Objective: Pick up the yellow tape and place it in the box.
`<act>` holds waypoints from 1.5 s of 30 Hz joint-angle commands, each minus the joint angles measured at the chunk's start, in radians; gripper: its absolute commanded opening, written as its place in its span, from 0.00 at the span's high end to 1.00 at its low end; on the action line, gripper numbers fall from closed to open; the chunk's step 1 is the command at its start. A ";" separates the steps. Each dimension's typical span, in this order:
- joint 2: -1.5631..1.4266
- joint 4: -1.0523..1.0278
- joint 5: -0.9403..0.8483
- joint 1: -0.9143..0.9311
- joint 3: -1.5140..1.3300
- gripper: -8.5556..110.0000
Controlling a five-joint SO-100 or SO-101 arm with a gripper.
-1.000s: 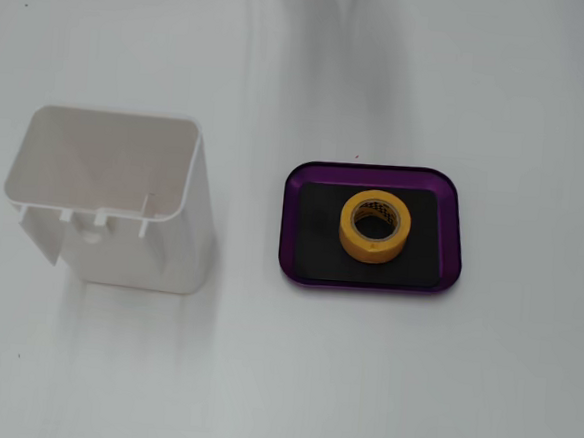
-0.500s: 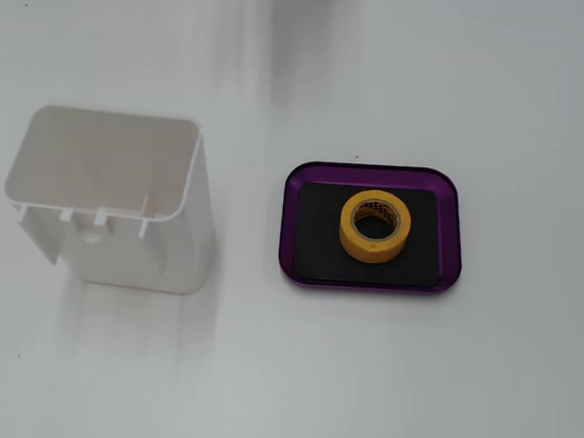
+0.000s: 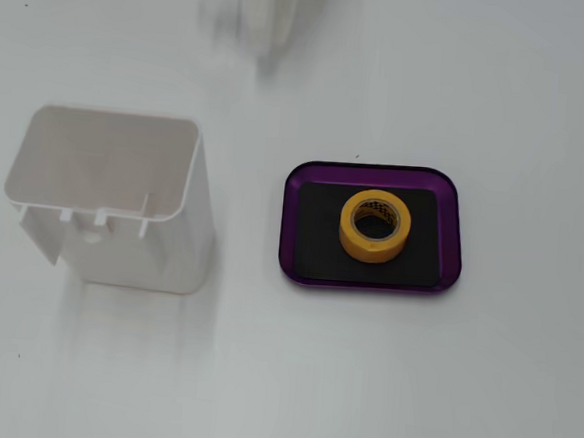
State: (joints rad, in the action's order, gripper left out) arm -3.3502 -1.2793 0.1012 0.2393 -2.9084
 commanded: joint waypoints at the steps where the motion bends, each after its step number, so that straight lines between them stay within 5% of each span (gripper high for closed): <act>1: -0.094 -0.009 0.006 -0.008 0.002 0.93; 45: -0.089 0.032 0.012 -0.104 -0.160 0.93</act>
State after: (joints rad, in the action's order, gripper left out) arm -3.3502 -1.2579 0.1197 0.1396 -3.0588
